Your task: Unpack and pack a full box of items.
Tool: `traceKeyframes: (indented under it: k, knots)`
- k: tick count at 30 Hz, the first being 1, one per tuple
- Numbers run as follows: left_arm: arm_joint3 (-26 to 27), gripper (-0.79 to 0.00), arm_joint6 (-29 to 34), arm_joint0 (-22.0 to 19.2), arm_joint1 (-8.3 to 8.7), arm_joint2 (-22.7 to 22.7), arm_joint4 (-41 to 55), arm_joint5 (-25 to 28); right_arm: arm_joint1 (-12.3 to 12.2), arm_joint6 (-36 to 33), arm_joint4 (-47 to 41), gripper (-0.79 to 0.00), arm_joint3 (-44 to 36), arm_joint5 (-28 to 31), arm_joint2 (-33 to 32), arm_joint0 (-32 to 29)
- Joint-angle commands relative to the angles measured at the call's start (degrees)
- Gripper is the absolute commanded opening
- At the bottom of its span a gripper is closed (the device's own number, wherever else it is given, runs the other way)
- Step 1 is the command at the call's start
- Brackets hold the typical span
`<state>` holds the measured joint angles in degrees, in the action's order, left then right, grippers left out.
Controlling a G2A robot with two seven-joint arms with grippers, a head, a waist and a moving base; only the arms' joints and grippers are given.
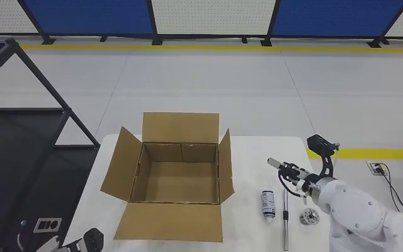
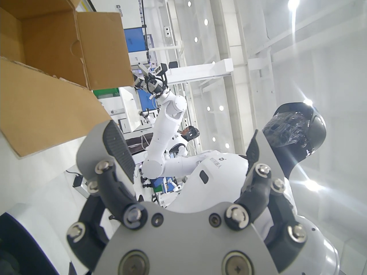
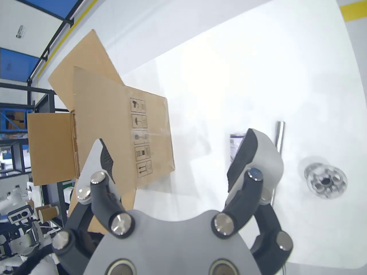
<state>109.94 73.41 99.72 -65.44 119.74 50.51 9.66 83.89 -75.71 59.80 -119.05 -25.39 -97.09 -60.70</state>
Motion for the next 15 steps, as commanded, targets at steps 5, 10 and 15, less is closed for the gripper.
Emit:
traceKeyframes:
  k: [5, 10, 15]
  knots:
    - [0.79, 0.000, 1.12, -1.21, 0.36, -1.95, -2.14, -1.24, -0.38, 1.38, -1.42, 0.000, -2.43, -3.10, -6.15, -11.16]
    - [1.49, 0.000, 1.50, -1.46, 0.57, -2.34, -2.08, -1.95, -0.64, 3.40, -1.08, 0.000, 1.05, -6.25, -8.63, -15.26]
    - [1.96, 0.000, 1.40, -1.15, 0.70, -2.01, -1.60, -1.99, -1.04, 4.63, 2.12, 0.000, 7.53, -7.81, -8.05, -13.81]
